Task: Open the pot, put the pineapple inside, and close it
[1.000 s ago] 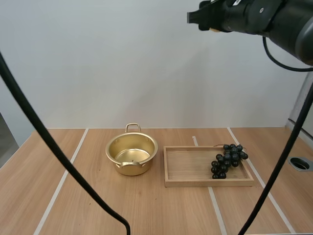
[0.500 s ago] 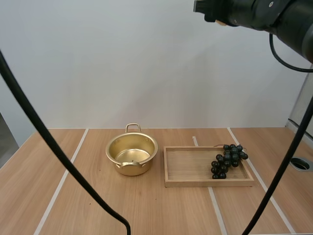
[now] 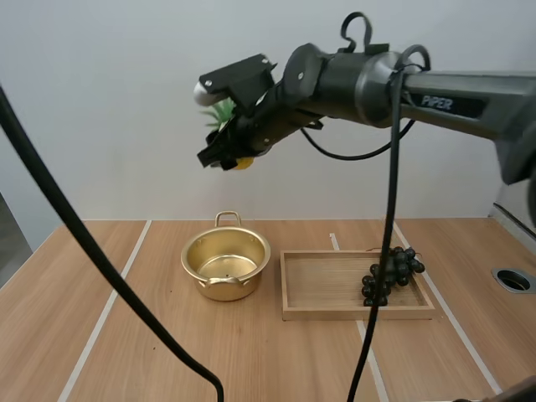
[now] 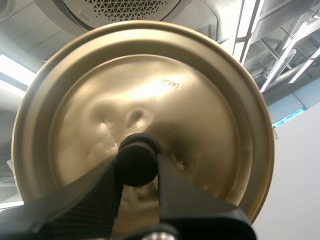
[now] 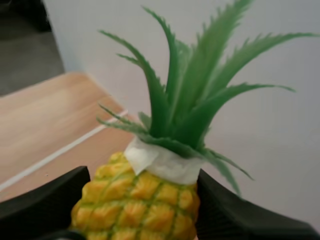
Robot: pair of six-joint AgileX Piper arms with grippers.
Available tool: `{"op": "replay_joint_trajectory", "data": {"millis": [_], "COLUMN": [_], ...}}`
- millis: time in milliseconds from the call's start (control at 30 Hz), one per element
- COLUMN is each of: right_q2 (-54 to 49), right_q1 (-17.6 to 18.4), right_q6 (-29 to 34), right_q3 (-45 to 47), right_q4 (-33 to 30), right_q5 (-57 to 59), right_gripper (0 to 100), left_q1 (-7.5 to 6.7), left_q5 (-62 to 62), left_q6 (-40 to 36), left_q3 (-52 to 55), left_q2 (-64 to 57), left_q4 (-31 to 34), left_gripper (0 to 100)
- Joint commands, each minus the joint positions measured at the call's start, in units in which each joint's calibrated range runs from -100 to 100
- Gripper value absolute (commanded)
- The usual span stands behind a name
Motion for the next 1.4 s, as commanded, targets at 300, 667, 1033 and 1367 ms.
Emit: {"op": "replay_joint_trajectory", "data": {"millis": [300, 667, 1033, 1367], "right_q2": [14.70, 20.09, 21.08, 21.97], "right_q1": [1.49, 1.49, 1.49, 1.49], "right_q6": [0.39, 4.76, 4.76, 4.76], "right_q3": [-0.72, -0.72, -0.72, -0.58], "right_q4": [-3.19, -1.01, 1.14, 1.52], "right_q5": [10.29, 6.88, -0.70, -0.50], "right_gripper": [0, 0, 0, 0], "left_q1": [-0.14, -0.14, -0.14, -0.14], "left_q5": [-0.04, -0.47, -0.47, -0.47], "left_q6": [0.19, 0.19, 0.19, 0.19], "left_q3": [-0.12, -0.12, -0.12, -0.12], "left_q2": [-0.28, -0.16, -0.16, -0.16], "left_q4": [3.63, 3.41, 3.41, 4.31], "left_gripper": [0, 0, 0, 0]}}
